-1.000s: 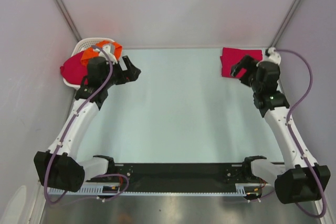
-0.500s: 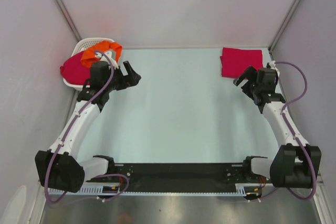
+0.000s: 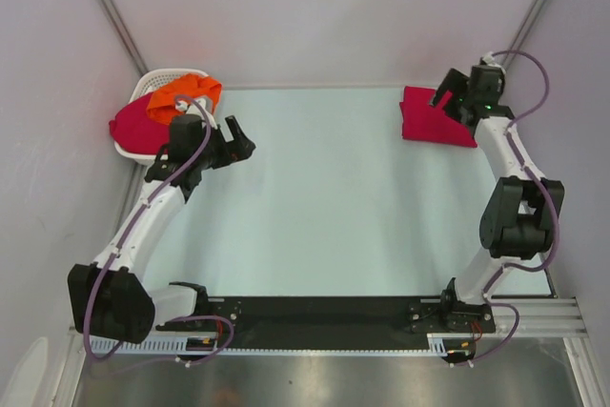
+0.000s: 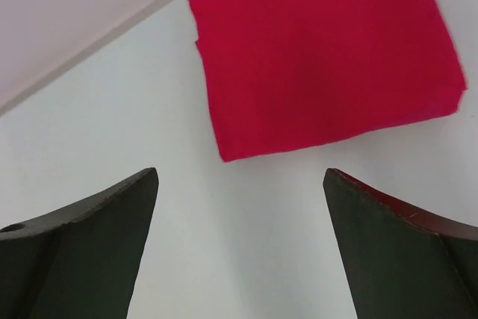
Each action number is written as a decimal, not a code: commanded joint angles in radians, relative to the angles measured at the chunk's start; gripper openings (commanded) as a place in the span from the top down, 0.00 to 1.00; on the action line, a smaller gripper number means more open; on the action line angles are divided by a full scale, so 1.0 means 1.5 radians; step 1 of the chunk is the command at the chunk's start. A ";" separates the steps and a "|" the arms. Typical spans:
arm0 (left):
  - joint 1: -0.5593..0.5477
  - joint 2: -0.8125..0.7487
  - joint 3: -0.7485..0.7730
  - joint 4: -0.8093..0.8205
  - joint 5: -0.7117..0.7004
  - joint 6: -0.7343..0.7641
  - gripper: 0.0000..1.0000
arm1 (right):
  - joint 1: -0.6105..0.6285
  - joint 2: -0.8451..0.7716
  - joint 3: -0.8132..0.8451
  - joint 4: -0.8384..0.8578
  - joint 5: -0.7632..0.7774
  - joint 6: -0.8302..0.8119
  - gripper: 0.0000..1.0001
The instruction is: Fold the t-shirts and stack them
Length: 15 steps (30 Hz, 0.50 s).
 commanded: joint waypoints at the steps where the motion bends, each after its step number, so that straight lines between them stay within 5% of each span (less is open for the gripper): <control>1: 0.004 0.014 0.019 0.012 -0.007 0.006 0.00 | 0.079 0.056 0.143 -0.054 0.116 -0.050 0.00; 4: 0.004 0.016 0.028 0.001 -0.012 0.012 0.00 | 0.025 0.081 0.200 -0.167 0.114 -0.038 0.00; 8: 0.004 -0.005 0.010 0.005 -0.030 0.024 0.00 | 0.012 -0.039 0.024 -0.159 0.074 -0.013 0.00; 10: 0.004 -0.018 -0.008 0.011 -0.034 0.025 0.00 | 0.047 -0.099 -0.082 -0.078 0.023 0.020 0.00; 12: 0.004 -0.023 -0.016 0.021 -0.030 0.024 0.00 | 0.149 -0.155 -0.168 0.011 0.078 0.029 0.00; 15: 0.004 -0.022 -0.016 0.020 -0.021 0.021 0.00 | 0.204 -0.102 -0.068 0.003 0.130 0.005 0.00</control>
